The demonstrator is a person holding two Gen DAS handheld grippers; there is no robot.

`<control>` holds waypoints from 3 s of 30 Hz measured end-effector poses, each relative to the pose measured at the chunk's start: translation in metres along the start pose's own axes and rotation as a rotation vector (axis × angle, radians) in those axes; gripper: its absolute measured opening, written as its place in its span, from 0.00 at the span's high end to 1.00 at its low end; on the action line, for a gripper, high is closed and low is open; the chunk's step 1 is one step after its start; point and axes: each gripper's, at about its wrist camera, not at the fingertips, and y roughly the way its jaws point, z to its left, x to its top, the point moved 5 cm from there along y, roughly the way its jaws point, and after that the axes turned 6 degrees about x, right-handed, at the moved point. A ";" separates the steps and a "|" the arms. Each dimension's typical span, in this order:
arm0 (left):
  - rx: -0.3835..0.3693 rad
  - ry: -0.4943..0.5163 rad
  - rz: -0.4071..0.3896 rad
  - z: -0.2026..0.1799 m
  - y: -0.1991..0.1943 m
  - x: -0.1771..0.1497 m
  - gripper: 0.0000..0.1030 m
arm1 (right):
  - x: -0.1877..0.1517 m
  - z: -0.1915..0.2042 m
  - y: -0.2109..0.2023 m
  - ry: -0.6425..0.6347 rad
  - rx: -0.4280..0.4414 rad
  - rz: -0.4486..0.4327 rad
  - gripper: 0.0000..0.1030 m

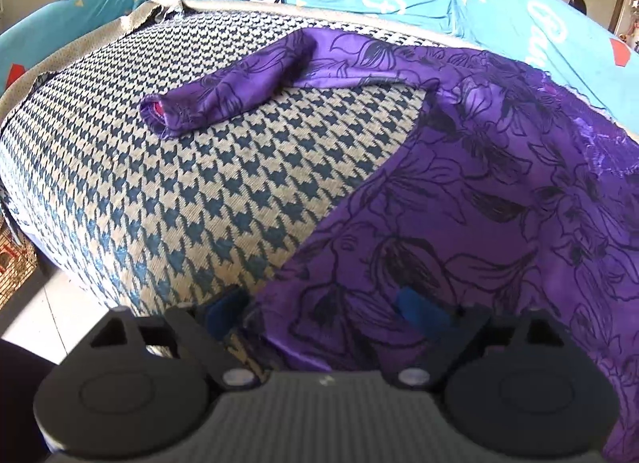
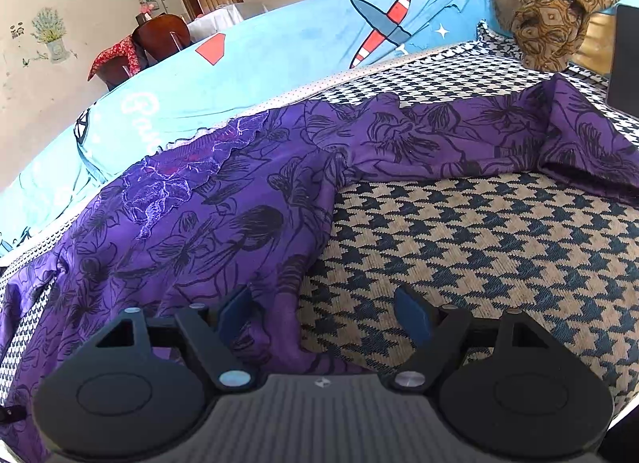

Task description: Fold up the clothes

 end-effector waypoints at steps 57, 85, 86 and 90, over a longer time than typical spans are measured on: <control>-0.031 0.211 -0.158 -0.126 -0.043 0.000 0.02 | -0.004 0.001 -0.019 0.052 0.185 -0.017 0.24; -0.065 0.208 -0.079 -0.138 -0.020 -0.016 0.00 | 0.046 -0.010 0.016 0.181 0.239 0.037 0.45; -0.064 0.208 -0.079 -0.138 -0.020 -0.016 0.00 | 0.051 -0.011 0.020 0.176 0.232 0.039 0.45; -0.062 0.205 -0.081 -0.139 -0.020 -0.016 0.00 | 0.066 -0.019 0.039 0.195 0.216 0.061 0.45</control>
